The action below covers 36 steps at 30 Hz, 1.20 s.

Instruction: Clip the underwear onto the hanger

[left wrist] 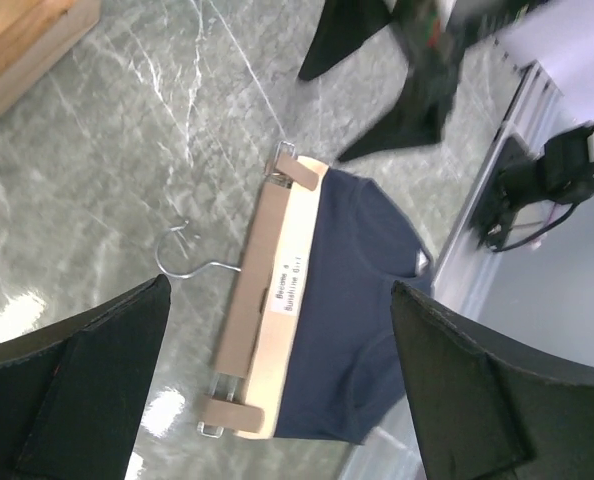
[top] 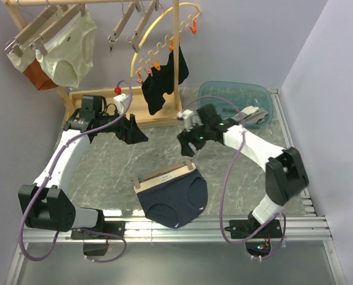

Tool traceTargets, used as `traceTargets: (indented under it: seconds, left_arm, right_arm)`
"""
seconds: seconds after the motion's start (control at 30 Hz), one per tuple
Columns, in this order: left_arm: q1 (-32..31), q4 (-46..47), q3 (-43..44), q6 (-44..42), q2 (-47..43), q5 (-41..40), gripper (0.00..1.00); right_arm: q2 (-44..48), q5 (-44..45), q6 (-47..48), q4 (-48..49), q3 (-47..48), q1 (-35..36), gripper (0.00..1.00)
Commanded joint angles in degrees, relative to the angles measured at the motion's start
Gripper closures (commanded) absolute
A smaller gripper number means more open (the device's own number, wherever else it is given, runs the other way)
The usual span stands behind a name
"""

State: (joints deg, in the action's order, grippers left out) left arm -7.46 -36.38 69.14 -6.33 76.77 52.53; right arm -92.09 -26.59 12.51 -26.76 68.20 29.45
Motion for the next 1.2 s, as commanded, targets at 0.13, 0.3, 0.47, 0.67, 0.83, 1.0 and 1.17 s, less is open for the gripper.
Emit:
traceTargets:
  seconds: [0.13, 0.3, 0.47, 0.67, 0.83, 1.0, 1.17]
  left_arm:
    - [4.1, 3.8, -2.7, 8.3, -6.2, 3.5, 0.04]
    - [6.0, 3.1, -4.8, 7.9, -8.2, 2.8, 0.04]
    - [7.1, 2.5, -5.1, 8.0, -7.7, 4.6, 0.04]
    - [7.4, 1.9, -5.1, 7.5, -7.3, 4.7, 0.04]
    - [9.6, 1.7, -5.7, 7.1, -7.3, 5.1, 0.04]
    - [10.7, 1.3, -5.9, 6.9, -6.9, 6.0, 0.04]
    - [12.3, 0.9, -5.6, 7.2, -5.9, 6.2, 0.04]
  right_arm:
    - [-11.3, 5.8, 14.4, -10.2, 12.4, 11.1, 0.26]
    - [-15.0, 6.4, 19.1, -10.9, 13.3, 15.8, 0.35]
    - [-18.0, 8.2, 23.7, -9.4, 13.4, 17.5, 0.36]
    - [-21.8, 10.4, 27.0, -8.0, 14.9, 18.3, 0.35]
    - [-23.9, 10.8, 28.4, -6.9, 14.2, 18.8, 0.36]
    - [-26.2, 8.7, 30.5, -9.7, 14.1, 19.3, 0.44]
    - [-29.5, 7.1, 32.7, -16.0, 18.4, 19.5, 0.64]
